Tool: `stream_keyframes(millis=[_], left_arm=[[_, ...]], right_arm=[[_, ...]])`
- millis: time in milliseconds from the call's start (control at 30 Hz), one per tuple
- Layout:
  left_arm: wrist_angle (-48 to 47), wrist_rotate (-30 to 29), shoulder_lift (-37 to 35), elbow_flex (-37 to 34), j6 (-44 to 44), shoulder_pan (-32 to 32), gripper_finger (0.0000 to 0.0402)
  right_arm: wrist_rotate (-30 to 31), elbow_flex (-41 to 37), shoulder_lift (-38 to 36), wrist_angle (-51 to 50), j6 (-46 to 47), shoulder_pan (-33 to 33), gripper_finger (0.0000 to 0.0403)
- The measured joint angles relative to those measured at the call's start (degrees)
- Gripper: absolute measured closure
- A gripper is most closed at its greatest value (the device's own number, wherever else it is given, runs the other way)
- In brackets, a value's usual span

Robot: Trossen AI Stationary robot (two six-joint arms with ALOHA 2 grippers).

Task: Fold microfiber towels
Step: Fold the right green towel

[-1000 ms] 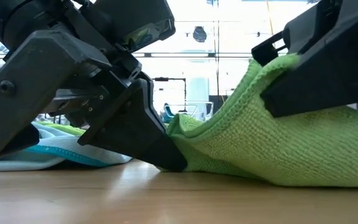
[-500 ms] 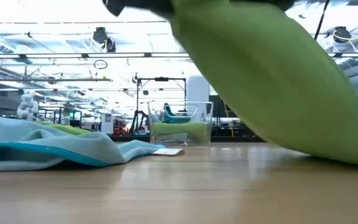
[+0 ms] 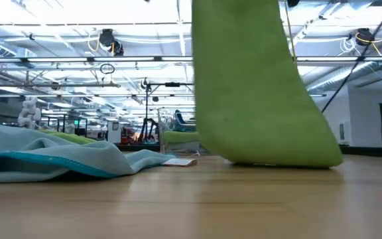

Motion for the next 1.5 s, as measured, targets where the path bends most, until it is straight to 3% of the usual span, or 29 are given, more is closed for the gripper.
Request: stream_keyframes(millis=[200,367,500,867,1067,1367,1500], left_arm=[[0.4,9.2,0.0,0.0,-2.1,8.2,0.0398],[1.8,18.1,0.0,0.0,-3.3,6.0,0.0396],[1.7,19.3,1.4,0.0,-5.1,2.0,0.0398],[5.1,19.1,8.8,-0.1,-9.7,-7.9,0.0395],[7.0,18.7,14.8,0.0,-15.8,-11.4,0.0398],[13.5,20.2,23.4,0.0,-21.4,-14.6,0.0397],[12.1,18.9,25.0,0.0,-21.3,-14.8,0.0393]], right_arm=[[-11.8,-0.3,-4.2,0.7,1.0,-9.2,0.0401],[-19.1,-0.3,-4.3,0.3,4.8,-8.6,0.0401],[-23.6,-0.3,-2.3,-0.4,8.3,-5.1,0.0401],[-23.3,-0.8,7.0,-2.5,21.9,8.5,0.0401],[-19.0,-2.2,16.0,-1.3,31.3,15.5,0.0401],[-18.8,-5.4,29.3,17.5,35.8,21.9,0.0401],[-17.4,-5.5,34.8,19.9,36.7,21.9,0.0401]])
